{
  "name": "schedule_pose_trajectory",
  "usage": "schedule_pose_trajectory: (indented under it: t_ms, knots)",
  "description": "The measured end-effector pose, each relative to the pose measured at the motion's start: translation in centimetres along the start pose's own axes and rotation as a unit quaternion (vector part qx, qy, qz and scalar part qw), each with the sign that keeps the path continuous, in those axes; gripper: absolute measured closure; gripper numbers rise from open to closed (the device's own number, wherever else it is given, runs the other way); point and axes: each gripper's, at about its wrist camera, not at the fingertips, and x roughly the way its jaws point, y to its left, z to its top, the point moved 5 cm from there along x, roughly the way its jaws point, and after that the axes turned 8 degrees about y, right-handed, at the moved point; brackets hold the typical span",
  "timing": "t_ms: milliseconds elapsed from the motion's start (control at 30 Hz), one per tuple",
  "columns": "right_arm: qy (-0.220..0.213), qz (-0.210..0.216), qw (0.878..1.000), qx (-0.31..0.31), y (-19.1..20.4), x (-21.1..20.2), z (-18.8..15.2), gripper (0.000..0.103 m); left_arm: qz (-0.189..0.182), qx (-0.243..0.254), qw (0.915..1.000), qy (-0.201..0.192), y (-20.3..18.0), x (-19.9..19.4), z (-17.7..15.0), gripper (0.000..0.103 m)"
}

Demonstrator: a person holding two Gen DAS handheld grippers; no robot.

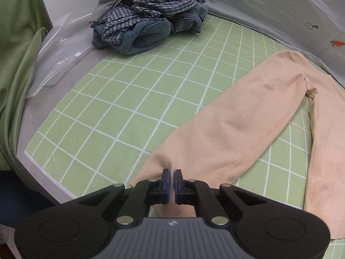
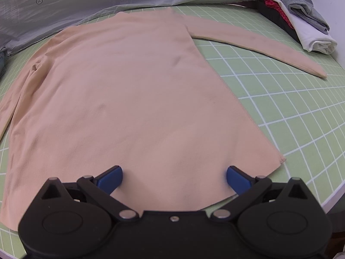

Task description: Fold clothes

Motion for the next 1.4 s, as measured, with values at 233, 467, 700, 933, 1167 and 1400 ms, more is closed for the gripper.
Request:
schedule_pose_trajectory:
  t_ms: [233,467,700,933,1167,1400]
  knots:
    - [0.002,0.004,1.0,-0.006,-0.1,0.1,0.2,0.0,-0.002,-0.012,0.9999,0.006,-0.1,-0.5,-0.9,0.091]
    - [0.009,0.017,1.0,-0.024,0.0,0.2,1.0,0.0,0.021,-0.041,0.9982,-0.037,-0.4,-2.7,0.8,0.059]
    - [-0.004,0.028,0.999,-0.041,-1.5,0.1,3.4,0.0,0.012,-0.019,0.9991,-0.036,-5.6,-2.4,2.4,0.039]
    - [-0.016,0.017,1.0,-0.006,-6.3,0.5,7.7,0.0,-0.002,0.011,0.9998,-0.019,-12.4,-1.1,4.1,0.036]
    - [-0.05,0.015,0.998,0.02,-8.6,2.9,13.8,0.0,-0.003,0.045,0.9986,-0.028,-17.3,1.8,9.6,0.035]
    - [-0.077,0.019,0.996,0.042,-7.9,6.6,23.7,0.0,-0.007,0.087,0.9959,-0.023,-21.4,6.9,18.7,0.035]
